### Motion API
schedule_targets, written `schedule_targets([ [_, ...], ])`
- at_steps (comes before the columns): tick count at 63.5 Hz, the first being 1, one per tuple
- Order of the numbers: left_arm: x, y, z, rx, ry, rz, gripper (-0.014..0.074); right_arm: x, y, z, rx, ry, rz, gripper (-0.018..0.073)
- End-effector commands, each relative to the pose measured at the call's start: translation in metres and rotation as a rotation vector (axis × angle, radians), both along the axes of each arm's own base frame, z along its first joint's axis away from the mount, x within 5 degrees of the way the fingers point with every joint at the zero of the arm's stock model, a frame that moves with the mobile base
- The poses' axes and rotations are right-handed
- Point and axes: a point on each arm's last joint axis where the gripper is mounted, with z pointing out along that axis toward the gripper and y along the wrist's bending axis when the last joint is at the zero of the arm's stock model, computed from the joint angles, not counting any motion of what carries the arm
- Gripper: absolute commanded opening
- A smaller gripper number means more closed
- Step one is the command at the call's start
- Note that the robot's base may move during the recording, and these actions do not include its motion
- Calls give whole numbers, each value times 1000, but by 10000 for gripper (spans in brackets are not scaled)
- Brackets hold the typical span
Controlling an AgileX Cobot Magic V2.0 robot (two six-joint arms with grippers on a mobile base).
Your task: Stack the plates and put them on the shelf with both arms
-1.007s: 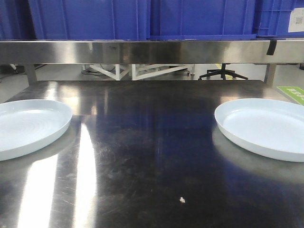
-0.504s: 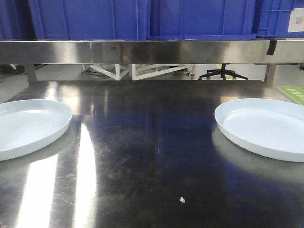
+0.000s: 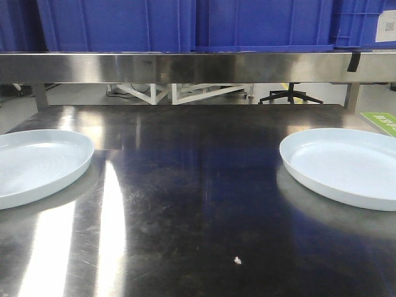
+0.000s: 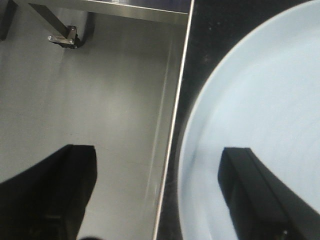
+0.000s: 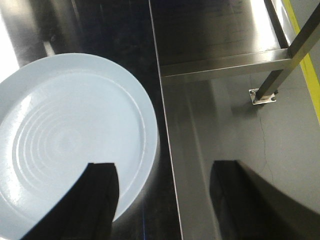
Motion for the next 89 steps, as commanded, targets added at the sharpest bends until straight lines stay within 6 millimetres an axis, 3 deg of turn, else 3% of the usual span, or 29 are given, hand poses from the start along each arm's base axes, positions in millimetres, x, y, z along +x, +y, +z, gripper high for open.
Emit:
schedule_targets([
  [1,8,-1,12,-19,-76,7,443,6,0,17,-15,-103,12,508],
  [10,8,-1,10,-35,-68,20,60,6,0,17,-14,-106,11,508],
  [14,8,-1,11,-36,-70,21,111,6,0,18,-14,-109,12,508],
  [23,6,-3,21,-52,-66,39,91,6,0,18,-14,-112,12,508],
  [32,0,-13,44,-61,-117,11,91,6,0,18,-14,-112,12,508],
  [48,-13,-50,88,-159,-244,-82,91,6,0,18,-13,-112,12,508],
  [57,-16,-87,102,-231,-281,-187,90,6,0,18,-13,-110,12,508],
  [74,-6,-148,104,-298,-272,-330,91,6,0,18,-13,-111,12,508],
  [89,12,-168,88,-289,-233,-351,90,6,0,18,-13,-111,12,508],
])
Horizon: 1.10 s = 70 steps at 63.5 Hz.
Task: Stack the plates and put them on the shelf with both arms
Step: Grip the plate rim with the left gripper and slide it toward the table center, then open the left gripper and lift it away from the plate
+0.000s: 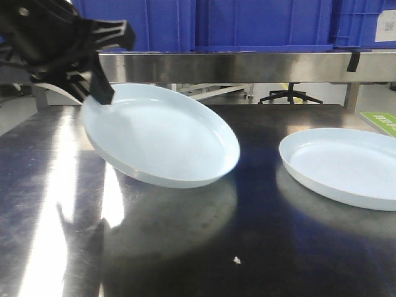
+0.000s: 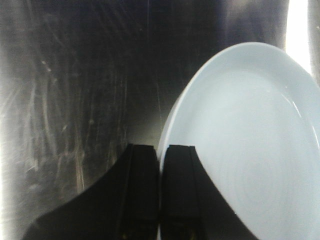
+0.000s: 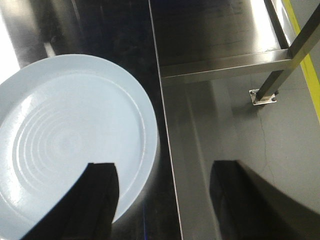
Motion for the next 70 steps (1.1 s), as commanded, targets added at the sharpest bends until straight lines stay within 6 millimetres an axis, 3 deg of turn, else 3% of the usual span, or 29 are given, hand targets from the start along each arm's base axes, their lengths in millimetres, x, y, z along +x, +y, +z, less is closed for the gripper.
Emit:
schedule_targets([
  [1,7,-9,21,-74,-100,-5,90,6,0,17,-13,-107,11,508],
  [20,17,-14,-2,-33,-58,-11,127,6,0,17,-13,-107,11,508],
  [31,17,-13,-3,-9,-70,-24,402,6,0,17,-13,-107,11,508],
  [36,17,-13,-3,-4,-66,-25,460,6,0,18,-13,-108,11,508],
  [41,16,-12,-1,-5,-65,-23,417,6,0,18,-13,-108,11,508],
  [50,12,-8,19,-49,-124,1,62,6,0,18,-13,-108,11,508],
  [54,8,-2,35,-73,-173,8,113,6,0,18,-13,-108,11,508],
  [62,-2,18,62,-76,-235,37,90,6,0,17,-13,-107,11,508],
  [70,-16,50,86,-44,-296,93,90,6,0,17,-13,-107,11,508],
])
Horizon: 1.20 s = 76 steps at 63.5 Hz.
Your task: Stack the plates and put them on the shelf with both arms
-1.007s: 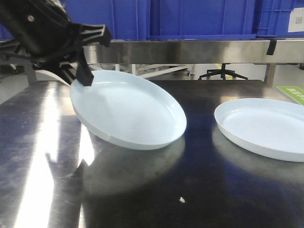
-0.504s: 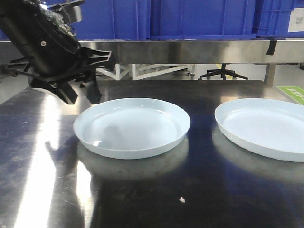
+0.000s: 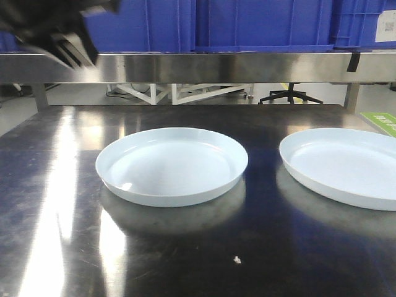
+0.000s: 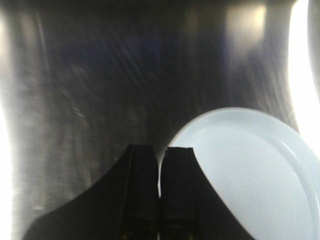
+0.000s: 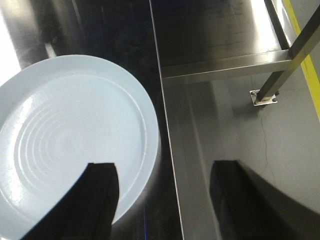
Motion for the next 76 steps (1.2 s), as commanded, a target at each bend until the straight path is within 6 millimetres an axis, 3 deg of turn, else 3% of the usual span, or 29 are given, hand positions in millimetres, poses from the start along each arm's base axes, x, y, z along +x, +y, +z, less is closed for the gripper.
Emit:
schedule_targets([
  [1,-14,26,41,-43,-145,50,90,6,-1,17,-15,-104,11,508],
  [12,-50,80,61,-67,-242,191,90,5,-1,17,-15,-103,11,508],
  [25,-106,118,48,-60,-298,303,90,5,-1,17,-15,-103,11,508],
  [40,-160,126,10,-94,-307,312,90,5,-1,17,-15,-103,11,508],
  [51,-184,130,-15,-94,-308,313,90,5,-1,17,-15,-103,11,508],
  [76,-192,133,-26,-69,-256,325,90,6,-1,17,-15,-103,11,496],
])
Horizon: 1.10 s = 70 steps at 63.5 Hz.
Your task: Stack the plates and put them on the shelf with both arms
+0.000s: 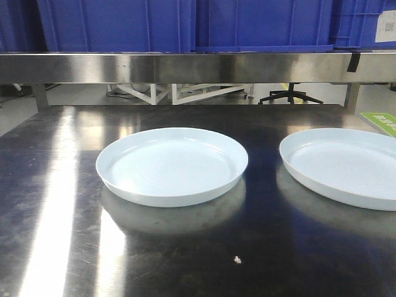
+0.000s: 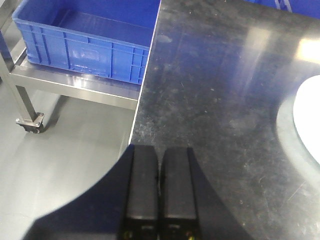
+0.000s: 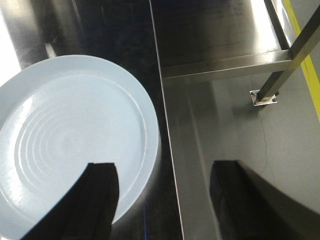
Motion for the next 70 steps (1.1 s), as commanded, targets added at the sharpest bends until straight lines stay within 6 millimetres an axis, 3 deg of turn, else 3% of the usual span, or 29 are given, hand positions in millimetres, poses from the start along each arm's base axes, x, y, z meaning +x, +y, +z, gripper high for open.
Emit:
schedule_targets([
  [1,3,-1,14,-17,-85,-3,90,6,-1,17,-15,-103,11,489],
  [8,3,-1,14,-17,-85,-3,90,5,-1,17,-15,-101,11,363],
  [16,3,-1,14,-17,-85,-3,90,5,-1,16,-15,-85,9,89],
  [19,3,-1,14,-17,-85,-3,90,4,-1,16,-15,-81,8,39],
  [30,3,-1,14,-17,-85,-3,90,4,-1,15,-16,-71,7,155],
  [38,3,-1,14,-17,-85,-3,90,3,-1,14,-16,-62,5,385],
  [43,3,-1,14,-17,-85,-3,90,3,-1,14,-16,-62,5,465],
  [70,3,-1,14,-17,-85,-3,90,1,-1,8,2,-17,-3,478],
])
